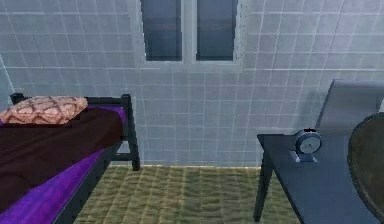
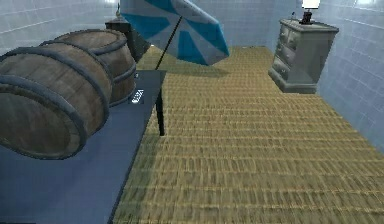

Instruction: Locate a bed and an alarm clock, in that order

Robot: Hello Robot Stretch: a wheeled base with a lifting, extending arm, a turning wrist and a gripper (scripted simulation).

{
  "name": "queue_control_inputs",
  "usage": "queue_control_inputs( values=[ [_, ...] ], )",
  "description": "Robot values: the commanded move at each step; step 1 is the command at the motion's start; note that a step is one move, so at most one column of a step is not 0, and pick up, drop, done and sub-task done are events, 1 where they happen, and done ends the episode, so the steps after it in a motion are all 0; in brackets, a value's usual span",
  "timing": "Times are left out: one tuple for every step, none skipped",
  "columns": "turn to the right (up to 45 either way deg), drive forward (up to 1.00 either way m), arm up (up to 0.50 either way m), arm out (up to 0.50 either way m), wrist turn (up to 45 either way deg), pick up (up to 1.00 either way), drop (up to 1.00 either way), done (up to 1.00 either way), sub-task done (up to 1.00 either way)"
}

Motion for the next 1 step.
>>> queue_control_inputs(
  values=[
    [0.0, 0.10, 0.00, 0.00, 0.0, 0.00, 0.00, 0.00, 0.00]
  ],
)
